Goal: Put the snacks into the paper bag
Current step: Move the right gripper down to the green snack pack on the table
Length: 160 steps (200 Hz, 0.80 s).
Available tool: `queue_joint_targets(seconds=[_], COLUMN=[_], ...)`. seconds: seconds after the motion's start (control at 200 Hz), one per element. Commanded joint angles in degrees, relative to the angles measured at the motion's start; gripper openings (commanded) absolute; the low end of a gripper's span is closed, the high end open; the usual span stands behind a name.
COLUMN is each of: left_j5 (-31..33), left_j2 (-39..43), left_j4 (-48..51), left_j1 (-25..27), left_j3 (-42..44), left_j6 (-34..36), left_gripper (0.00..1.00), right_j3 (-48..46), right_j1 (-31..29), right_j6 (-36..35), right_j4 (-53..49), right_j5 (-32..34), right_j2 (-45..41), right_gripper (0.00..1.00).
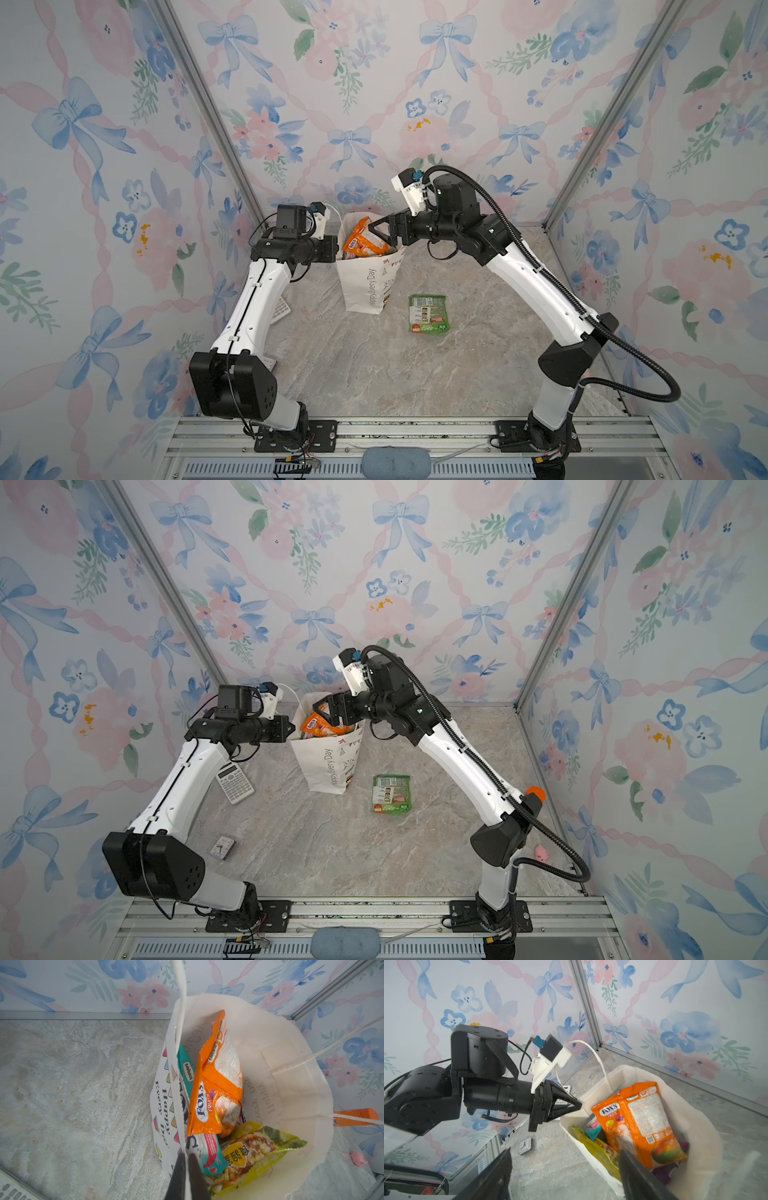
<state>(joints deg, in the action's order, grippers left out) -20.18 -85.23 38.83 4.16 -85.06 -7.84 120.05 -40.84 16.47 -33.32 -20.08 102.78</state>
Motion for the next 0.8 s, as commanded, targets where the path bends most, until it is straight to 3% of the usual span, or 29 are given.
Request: queue_joint_targets(seconds=[0.0, 0.155, 0.355, 0.575, 0.795], left_j5=[-0.2, 0.9, 0.6, 0.2, 0.5], left_j2=[0.8, 1.5, 1.5, 1.6, 2.0], left_j4=[-2.5, -2.5, -2.9, -3.1, -3.1], left_j1=[0.2, -0.1, -0.6, -0.5, -0.5], left_j3=[0.1, 0.0, 0.0, -0.1, 0.0], left_j6=[-0.4, -0.6, -1.0, -1.3, -1.2], left_gripper=[0.00, 0.00, 0.01, 0.03, 0.02], right_j3=[-9.7, -30.7, -50.4, -61.8, -65.1], right_j1=[2.0, 6.5, 11.3, 11.3, 11.6], right_j6=[0.5, 2.4, 6.8, 11.8, 13.2], right_j4=[2.2, 4.2, 4.8, 9.5, 13.4], right_j5=[3.6, 9.8, 11.0, 11.2, 12.1], right_j2=[-7.5, -18.1, -23.1, -19.4, -12.8], right_gripper=[0.77, 0.68, 0.63, 0.61, 0.61])
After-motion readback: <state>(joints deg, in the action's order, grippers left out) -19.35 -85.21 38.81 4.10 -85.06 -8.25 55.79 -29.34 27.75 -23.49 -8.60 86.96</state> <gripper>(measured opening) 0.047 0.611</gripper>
